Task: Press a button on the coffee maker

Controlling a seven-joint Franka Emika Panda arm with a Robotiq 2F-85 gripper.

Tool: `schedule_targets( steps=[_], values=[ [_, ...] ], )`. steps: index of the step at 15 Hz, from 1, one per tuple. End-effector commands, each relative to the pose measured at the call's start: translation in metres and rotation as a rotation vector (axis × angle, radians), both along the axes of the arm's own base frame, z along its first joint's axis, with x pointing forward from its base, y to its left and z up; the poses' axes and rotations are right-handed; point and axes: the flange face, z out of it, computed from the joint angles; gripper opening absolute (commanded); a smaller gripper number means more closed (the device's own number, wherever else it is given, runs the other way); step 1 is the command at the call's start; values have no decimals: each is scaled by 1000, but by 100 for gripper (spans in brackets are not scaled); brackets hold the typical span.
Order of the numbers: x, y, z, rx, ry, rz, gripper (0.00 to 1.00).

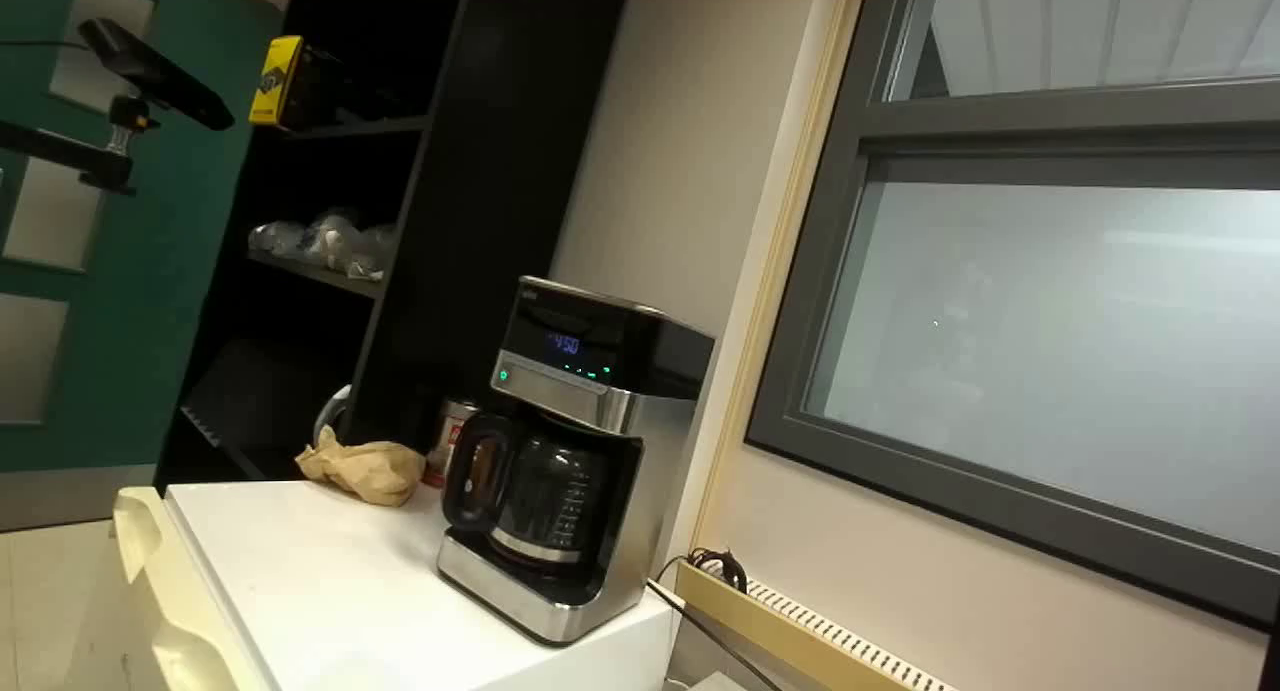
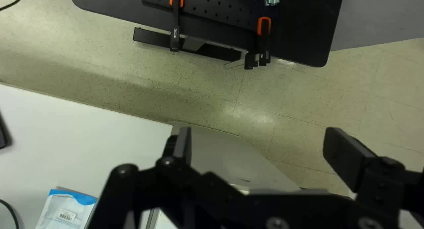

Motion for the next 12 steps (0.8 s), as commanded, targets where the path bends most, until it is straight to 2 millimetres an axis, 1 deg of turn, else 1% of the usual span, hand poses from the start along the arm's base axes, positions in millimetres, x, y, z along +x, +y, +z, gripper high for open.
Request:
schedule_targets(
  steps=[1,8,11,12],
  values=[
    [0,0,1,0,1,0,100],
    [0,0,1,0,0,0,100],
    [9,-1,-4,-6,1,-4,100],
    [15,-2,-7,-13,-18,-10,100]
  ],
)
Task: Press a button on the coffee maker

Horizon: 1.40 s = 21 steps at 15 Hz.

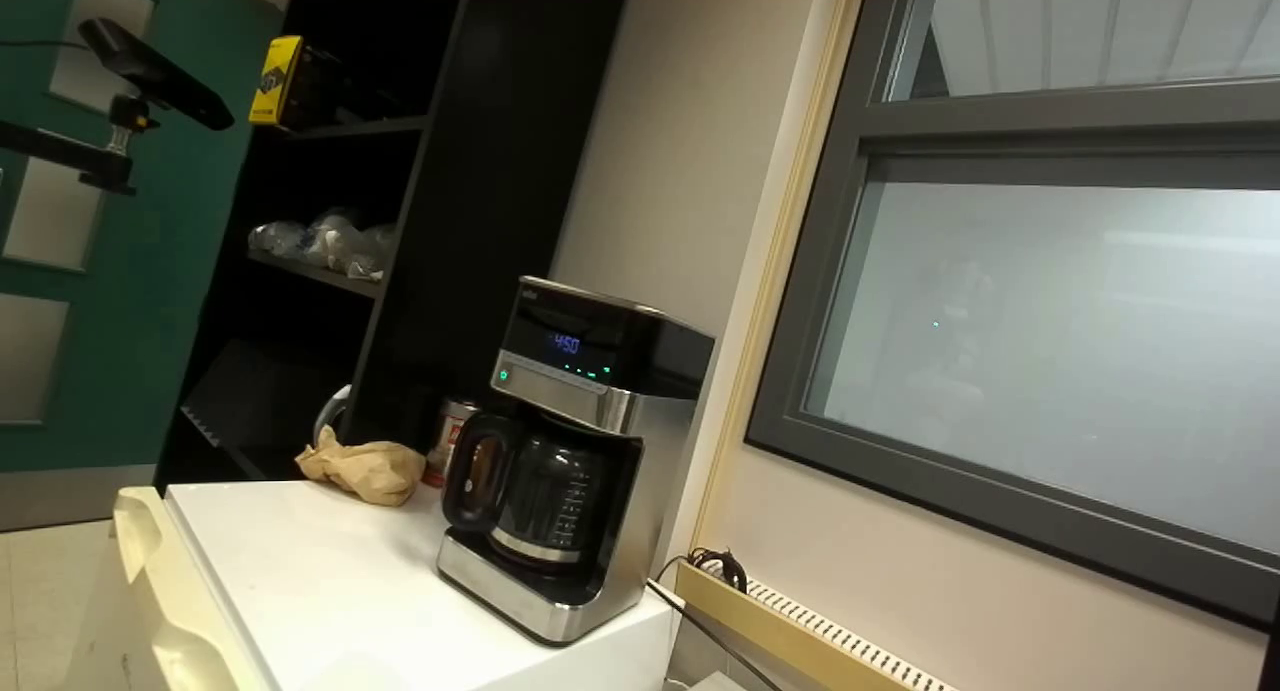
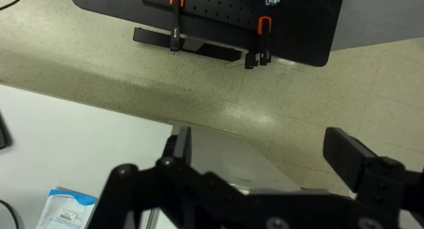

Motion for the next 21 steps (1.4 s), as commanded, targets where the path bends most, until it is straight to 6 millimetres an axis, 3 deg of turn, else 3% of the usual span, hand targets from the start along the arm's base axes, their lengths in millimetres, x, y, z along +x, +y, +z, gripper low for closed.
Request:
schedule_targets(
  steps=[1,7,12,14,21],
  values=[
    [20,-2,-8,-20,-39,-13,100],
    [72,-7,-33,-61,-189,-53,100],
    [121,-11,-66,-82,-295,-92,100],
    [140,-13,-80,-88,-337,-105,74],
    [198,-18,-123,-82,-448,-132,21]
  ],
)
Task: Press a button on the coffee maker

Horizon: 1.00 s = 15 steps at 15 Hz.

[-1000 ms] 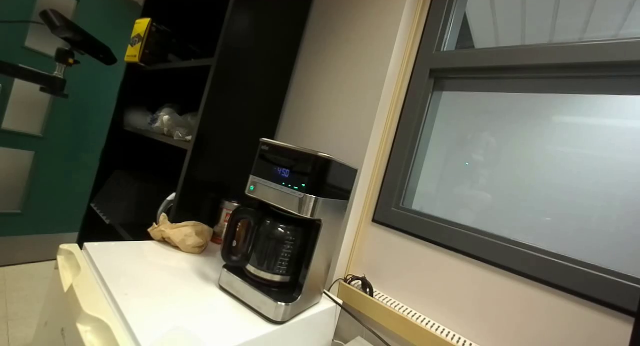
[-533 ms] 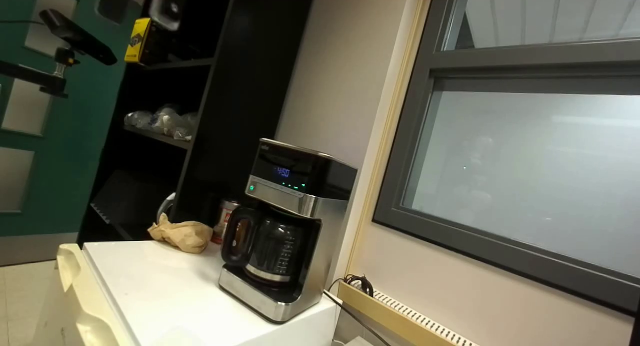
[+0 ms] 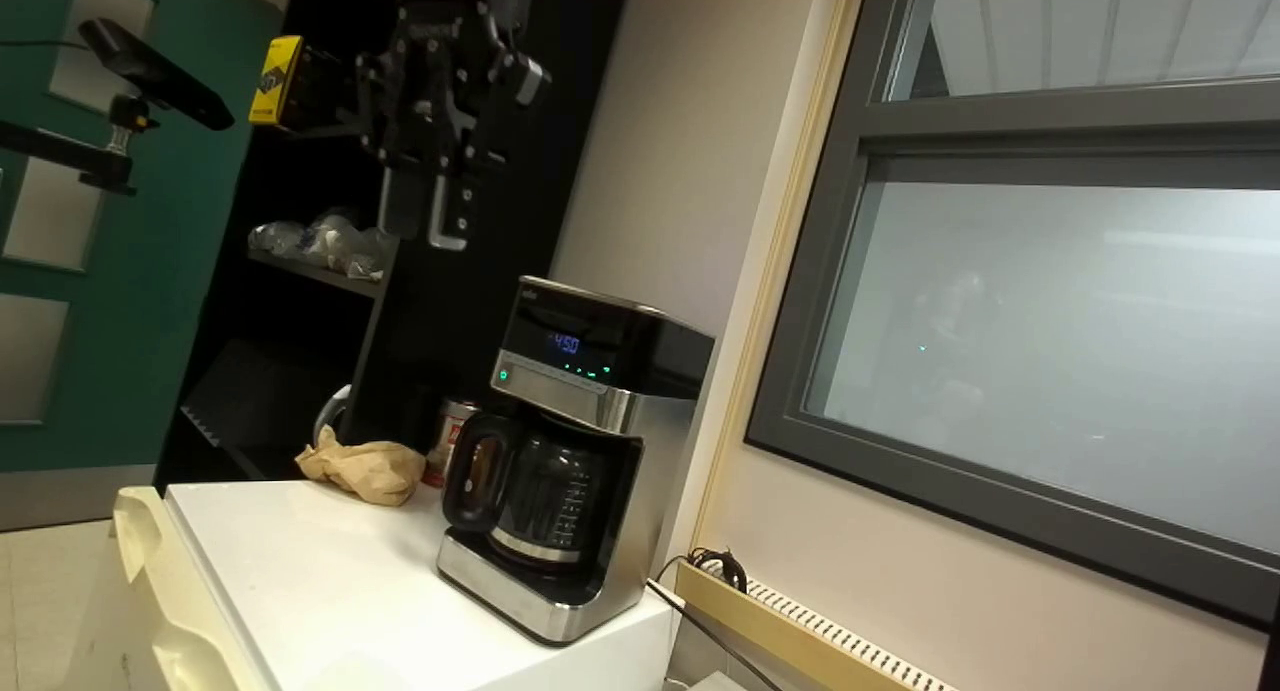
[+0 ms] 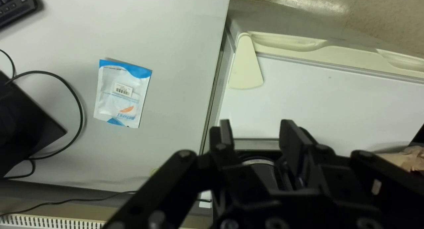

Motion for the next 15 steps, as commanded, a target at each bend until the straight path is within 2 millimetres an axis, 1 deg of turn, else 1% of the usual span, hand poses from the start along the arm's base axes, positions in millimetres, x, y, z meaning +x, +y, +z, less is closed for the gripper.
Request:
schedule_targets(
  steps=[1,2,3,4,9,15],
  values=[
    [38,2,-17,11,-70,-12,15],
    [46,3,-20,13,-89,-14,7],
    [54,6,-25,15,-110,-12,2],
    [63,8,-29,16,-138,-14,0],
    [108,24,-50,18,-272,0,1],
    [151,38,-74,34,-322,23,1]
  ],
)
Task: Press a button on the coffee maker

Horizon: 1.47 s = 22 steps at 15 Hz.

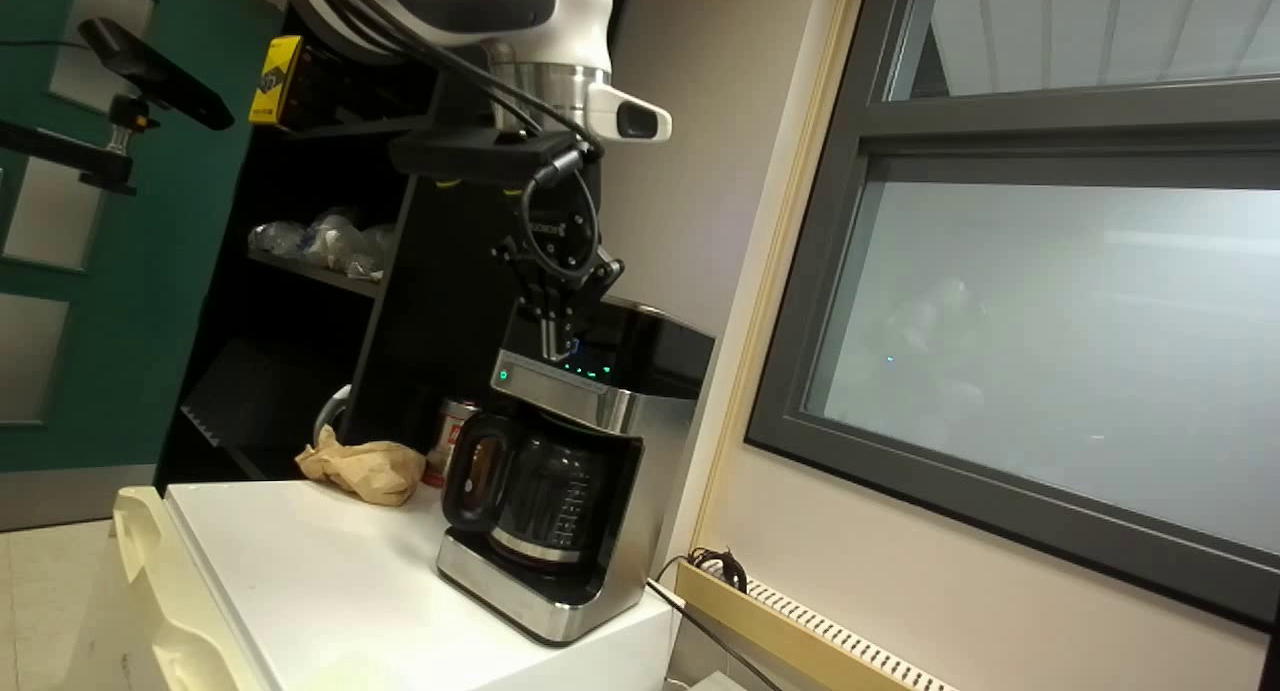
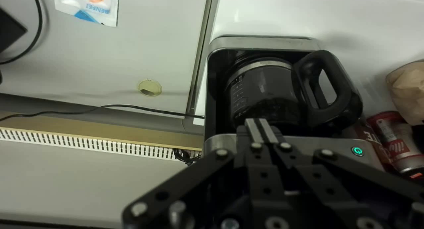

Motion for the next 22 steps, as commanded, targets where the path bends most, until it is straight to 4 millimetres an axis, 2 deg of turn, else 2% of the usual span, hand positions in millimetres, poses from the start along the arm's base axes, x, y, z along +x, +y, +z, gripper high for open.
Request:
schedule_targets(
  steps=[1,6,12,16,22],
  values=[
    [33,5,-11,26,-38,3,1],
    [59,8,-20,35,-62,10,1],
    [79,10,-30,39,-72,8,1],
    [81,8,-39,38,-57,7,1],
    [75,10,-41,51,-45,19,1]
  ],
)
